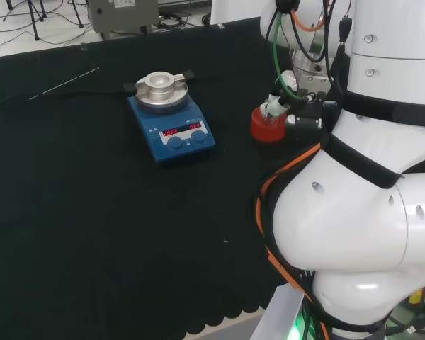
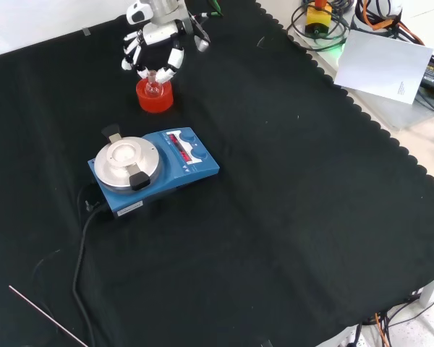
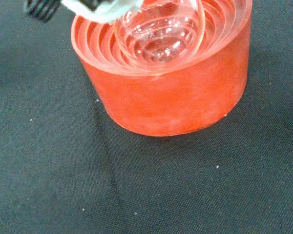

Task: Pick up the round-bottom flask.

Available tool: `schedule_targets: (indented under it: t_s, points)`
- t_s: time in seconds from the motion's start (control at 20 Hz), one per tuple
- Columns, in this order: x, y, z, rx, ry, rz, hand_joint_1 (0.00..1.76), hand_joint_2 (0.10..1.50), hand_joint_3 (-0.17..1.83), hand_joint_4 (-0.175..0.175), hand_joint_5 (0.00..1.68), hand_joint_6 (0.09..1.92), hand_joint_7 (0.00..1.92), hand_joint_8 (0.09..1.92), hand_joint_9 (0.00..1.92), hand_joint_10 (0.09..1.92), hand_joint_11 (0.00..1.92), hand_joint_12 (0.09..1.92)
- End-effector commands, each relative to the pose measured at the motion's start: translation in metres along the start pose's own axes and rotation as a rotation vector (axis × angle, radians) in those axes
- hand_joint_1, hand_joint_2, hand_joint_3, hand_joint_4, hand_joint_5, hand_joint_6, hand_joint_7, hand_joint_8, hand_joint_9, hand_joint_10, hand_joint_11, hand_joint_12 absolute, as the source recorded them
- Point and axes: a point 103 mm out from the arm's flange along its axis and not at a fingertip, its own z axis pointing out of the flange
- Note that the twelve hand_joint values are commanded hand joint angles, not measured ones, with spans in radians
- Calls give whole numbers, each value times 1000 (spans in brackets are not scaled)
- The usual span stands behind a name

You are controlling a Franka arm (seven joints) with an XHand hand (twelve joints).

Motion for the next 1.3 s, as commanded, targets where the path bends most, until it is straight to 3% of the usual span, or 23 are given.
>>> schedule_targets:
  t_s: [0.05, 0.6, 0.9, 1.3]
  points:
    - [4, -1, -2, -38, 1, -1, 984, 1035, 253, 141, 890, 1161, 424, 576, 495, 592, 2, 1320]
    - [6, -1, -10, -41, 11, -11, 993, 937, 491, 132, 888, 1253, 482, 547, 567, 550, 40, 1334]
    - [25, -9, -37, -57, -2, -26, 1003, 842, 671, 141, 914, 1280, 489, 549, 573, 550, 92, 1332]
    - [42, -26, -70, -77, -10, -52, 1013, 799, 747, 137, 930, 1291, 512, 556, 587, 554, 137, 1333]
